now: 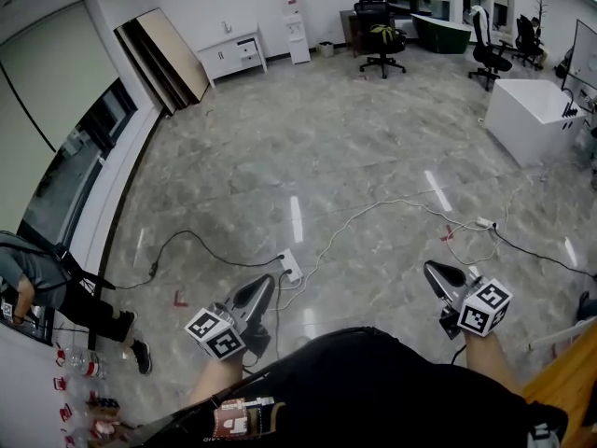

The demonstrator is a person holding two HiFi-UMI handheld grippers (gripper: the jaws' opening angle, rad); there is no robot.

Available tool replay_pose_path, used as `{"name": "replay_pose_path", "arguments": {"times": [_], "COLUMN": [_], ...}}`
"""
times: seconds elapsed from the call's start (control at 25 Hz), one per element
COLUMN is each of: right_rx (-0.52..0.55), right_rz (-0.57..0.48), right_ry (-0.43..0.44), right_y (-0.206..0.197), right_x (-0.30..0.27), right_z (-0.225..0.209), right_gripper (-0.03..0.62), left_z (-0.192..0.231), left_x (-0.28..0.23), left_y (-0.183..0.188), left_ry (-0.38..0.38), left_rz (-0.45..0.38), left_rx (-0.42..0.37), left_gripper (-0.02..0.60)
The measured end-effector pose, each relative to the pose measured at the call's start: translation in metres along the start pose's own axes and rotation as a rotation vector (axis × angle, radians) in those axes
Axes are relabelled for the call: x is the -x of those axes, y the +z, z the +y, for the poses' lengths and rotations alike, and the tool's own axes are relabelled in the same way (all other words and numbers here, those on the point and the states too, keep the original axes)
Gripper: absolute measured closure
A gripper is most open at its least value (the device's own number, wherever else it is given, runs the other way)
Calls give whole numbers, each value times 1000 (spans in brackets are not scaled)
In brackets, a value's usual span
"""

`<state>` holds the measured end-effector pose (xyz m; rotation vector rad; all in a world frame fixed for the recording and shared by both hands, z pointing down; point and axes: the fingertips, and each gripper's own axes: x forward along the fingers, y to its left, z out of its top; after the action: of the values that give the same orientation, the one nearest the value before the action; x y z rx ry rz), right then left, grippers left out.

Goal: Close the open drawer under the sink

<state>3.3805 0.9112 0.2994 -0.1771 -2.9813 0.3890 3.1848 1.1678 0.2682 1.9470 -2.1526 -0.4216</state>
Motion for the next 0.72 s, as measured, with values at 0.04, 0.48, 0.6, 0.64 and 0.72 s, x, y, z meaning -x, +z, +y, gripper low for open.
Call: {"name": "replay_pose_path", "arguments": {"times": [0.04,0.48,0.6,0.64,0.72], "right_rx": [8,52,84,95,108], "right_rz": [5,7,-12,-14,-10], "right_ry": [-3,-61,-52,-48,-49], "right_y": [1,43,64,70,78], "right_x": [-6,-134,-188,-206,-240], "right_z": [0,-1,7,10,13], "right_gripper": [592,592,592,592,592], "left_z": [7,139,189,206,239], "left_x": [-2,-13,-6,-4,2], "left_y": [0,58,83,90,102], "left_ry": [5,-53,-45,-44,-44], "left_rz": [1,-52,-67,-72,-77], "left_rx": [17,39,35,36,38], "left_gripper": [581,581,581,581,581]}}
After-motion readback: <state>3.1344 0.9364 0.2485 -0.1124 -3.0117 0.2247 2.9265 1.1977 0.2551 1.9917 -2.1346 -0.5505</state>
